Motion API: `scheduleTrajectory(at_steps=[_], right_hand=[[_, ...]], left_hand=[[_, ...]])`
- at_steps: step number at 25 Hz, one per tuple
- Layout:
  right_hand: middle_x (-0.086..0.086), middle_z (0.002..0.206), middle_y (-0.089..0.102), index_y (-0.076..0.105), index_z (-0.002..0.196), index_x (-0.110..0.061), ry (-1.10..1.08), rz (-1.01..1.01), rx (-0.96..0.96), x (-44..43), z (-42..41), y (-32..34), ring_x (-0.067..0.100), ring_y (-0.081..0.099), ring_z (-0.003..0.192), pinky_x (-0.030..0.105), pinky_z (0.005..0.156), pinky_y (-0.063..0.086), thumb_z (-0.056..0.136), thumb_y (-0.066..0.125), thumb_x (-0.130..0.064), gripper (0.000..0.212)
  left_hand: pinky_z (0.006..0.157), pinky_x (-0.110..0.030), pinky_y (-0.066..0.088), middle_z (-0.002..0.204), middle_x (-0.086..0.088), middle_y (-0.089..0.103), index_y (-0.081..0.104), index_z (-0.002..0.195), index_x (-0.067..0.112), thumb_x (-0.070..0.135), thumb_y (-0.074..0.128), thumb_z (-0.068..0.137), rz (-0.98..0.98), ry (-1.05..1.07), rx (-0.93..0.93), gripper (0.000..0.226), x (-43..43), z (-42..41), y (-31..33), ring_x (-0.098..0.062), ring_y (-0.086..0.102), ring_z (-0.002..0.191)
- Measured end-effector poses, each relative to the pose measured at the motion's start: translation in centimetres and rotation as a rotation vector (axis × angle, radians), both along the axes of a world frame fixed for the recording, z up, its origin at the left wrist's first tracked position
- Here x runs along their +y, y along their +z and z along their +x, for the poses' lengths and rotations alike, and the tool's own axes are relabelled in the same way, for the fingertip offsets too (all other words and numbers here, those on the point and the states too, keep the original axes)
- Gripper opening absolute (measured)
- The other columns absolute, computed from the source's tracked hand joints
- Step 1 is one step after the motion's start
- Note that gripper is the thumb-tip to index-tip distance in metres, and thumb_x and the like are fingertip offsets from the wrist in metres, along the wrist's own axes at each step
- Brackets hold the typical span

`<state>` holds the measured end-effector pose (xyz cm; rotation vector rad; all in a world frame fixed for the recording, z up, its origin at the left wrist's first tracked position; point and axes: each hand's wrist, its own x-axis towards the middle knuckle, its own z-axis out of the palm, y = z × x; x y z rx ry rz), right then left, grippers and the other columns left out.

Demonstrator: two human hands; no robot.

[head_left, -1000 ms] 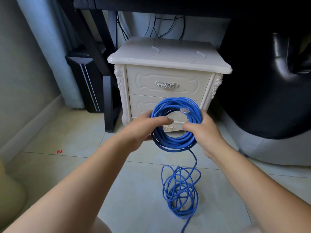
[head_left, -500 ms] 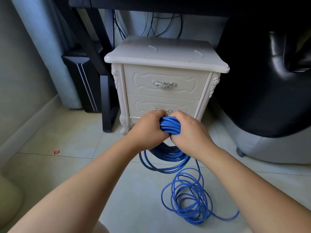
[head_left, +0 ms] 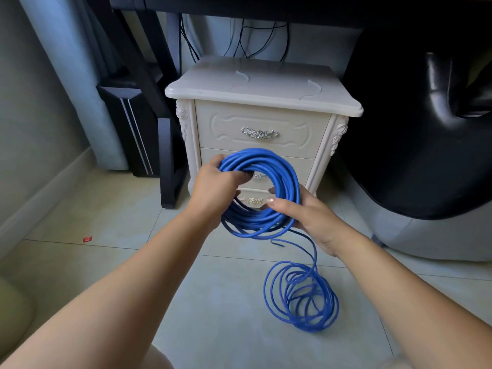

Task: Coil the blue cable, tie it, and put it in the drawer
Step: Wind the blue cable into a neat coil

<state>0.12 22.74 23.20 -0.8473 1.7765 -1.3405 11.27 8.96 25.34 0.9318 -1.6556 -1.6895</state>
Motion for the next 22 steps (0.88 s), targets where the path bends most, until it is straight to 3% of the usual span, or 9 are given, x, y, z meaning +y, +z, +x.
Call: scheduleTrajectory(at_steps=[4, 8, 10, 13, 15, 17, 19, 22], right_hand=[[0.003, 0.112, 0.071, 0.050, 0.123, -0.029, 0.003, -0.060, -0.078, -0.4, 0.6, -0.6, 0.025, 0.071, 0.101, 0.050, 0.093, 0.055, 0.058, 0.079, -0.056, 0.076], [0.001, 0.115, 0.070, 0.039, 0.133, -0.029, -0.016, -0.110, -0.157, -0.9, 1.4, -0.7, 0.020, 0.071, 0.099, 0.040, 0.085, 0.057, 0.059, 0.082, -0.050, 0.089], [-0.005, 0.108, 0.070, 0.039, 0.134, -0.029, -0.054, -0.174, -0.202, -1.1, 1.6, -0.5, 0.017, 0.070, 0.099, 0.041, 0.083, 0.058, 0.061, 0.083, -0.039, 0.086], [0.004, 0.100, 0.067, 0.048, 0.122, -0.027, -0.185, -0.231, -0.182, -1.5, 1.6, -0.5, 0.029, 0.071, 0.096, 0.054, 0.083, 0.058, 0.064, 0.079, -0.022, 0.066], [0.011, 0.095, 0.063, 0.053, 0.113, -0.022, -0.309, -0.256, -0.157, -1.7, 1.1, -0.4, 0.035, 0.071, 0.093, 0.049, 0.074, 0.061, 0.071, 0.071, -0.008, 0.048], [0.010, 0.088, 0.063, 0.056, 0.107, -0.019, -0.390, -0.266, -0.135, -1.5, 0.3, -0.2, 0.030, 0.074, 0.082, 0.037, 0.061, 0.058, 0.078, 0.063, 0.003, 0.037], [0.006, 0.084, 0.064, 0.057, 0.106, -0.018, -0.391, -0.247, -0.090, -1.1, -0.3, 0.2, 0.026, 0.075, 0.077, 0.033, 0.059, 0.056, 0.080, 0.060, 0.006, 0.036], [0.005, 0.082, 0.064, 0.058, 0.102, -0.022, -0.378, -0.217, 0.007, -0.8, -0.8, 0.7, 0.024, 0.072, 0.073, 0.031, 0.059, 0.055, 0.075, 0.063, 0.006, 0.039]], left_hand=[[0.077, -0.037, 0.055, 0.074, 0.003, 0.056, 0.068, 0.095, 0.018, 0.011, 0.071, 0.081, 0.162, 0.139, 0.092, 0.016, 0.1, 0.0, -0.1, -0.018, 0.053, 0.073], [0.069, -0.035, 0.050, 0.080, 0.000, 0.052, 0.064, 0.091, 0.020, 0.012, 0.067, 0.086, 0.318, 0.243, 0.161, 0.010, 1.1, 0.1, -0.1, -0.018, 0.050, 0.076], [0.069, -0.034, 0.048, 0.078, 0.000, 0.050, 0.062, 0.092, 0.019, 0.013, 0.066, 0.088, 0.397, 0.267, 0.178, 0.008, 1.7, 0.1, 0.0, -0.016, 0.049, 0.072], [0.069, -0.033, 0.046, 0.067, 0.001, 0.051, 0.061, 0.087, 0.015, 0.014, 0.066, 0.089, 0.495, 0.212, 0.195, 0.006, 2.2, 0.0, 0.1, -0.015, 0.051, 0.065], [0.075, -0.034, 0.049, 0.068, 0.000, 0.060, 0.063, 0.087, 0.015, 0.017, 0.068, 0.088, 0.474, 0.090, 0.121, 0.005, 2.4, 0.1, 0.0, -0.016, 0.058, 0.069], [0.086, -0.037, 0.052, 0.087, -0.003, 0.071, 0.065, 0.096, 0.017, 0.028, 0.070, 0.087, 0.412, -0.077, -0.045, 0.015, 2.2, 0.3, -0.4, -0.018, 0.066, 0.084], [0.096, -0.044, 0.051, 0.107, -0.006, 0.072, 0.067, 0.103, 0.018, 0.037, 0.075, 0.080, 0.391, -0.216, -0.166, 0.030, 1.8, 0.6, -0.5, -0.021, 0.068, 0.099], [0.097, -0.045, 0.048, 0.120, -0.006, 0.067, 0.060, 0.124, 0.024, 0.042, 0.082, 0.062, 0.376, -0.332, -0.128, 0.067, 0.8, 0.8, -0.1, -0.020, 0.065, 0.107]])
